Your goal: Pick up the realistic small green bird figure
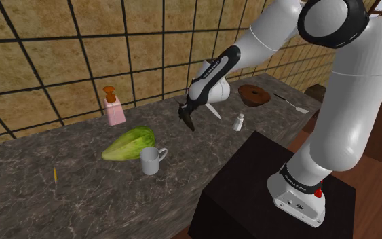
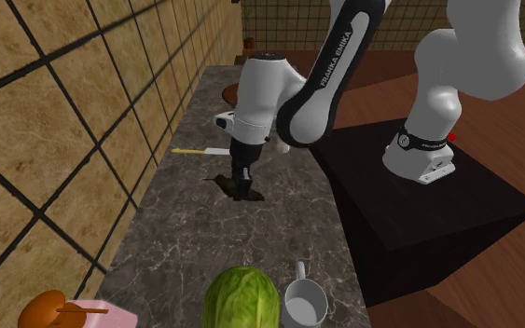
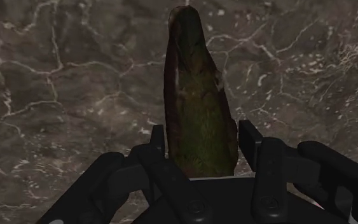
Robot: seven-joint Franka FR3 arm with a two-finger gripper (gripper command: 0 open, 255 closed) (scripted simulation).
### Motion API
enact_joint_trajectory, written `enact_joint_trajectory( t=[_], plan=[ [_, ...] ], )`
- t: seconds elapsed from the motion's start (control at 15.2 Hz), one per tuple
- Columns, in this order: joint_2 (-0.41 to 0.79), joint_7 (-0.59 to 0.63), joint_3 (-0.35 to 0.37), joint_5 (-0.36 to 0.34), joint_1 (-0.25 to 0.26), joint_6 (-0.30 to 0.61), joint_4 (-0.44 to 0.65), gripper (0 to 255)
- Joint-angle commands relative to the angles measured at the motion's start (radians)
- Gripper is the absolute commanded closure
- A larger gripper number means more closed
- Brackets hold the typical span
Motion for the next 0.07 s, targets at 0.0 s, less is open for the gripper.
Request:
enact_joint_trajectory(
  t=[0.0],
  plan=[
    [-0.009, 0.003, -0.002, -0.002, 0.002, -0.006, -0.003, 255]
  ],
)
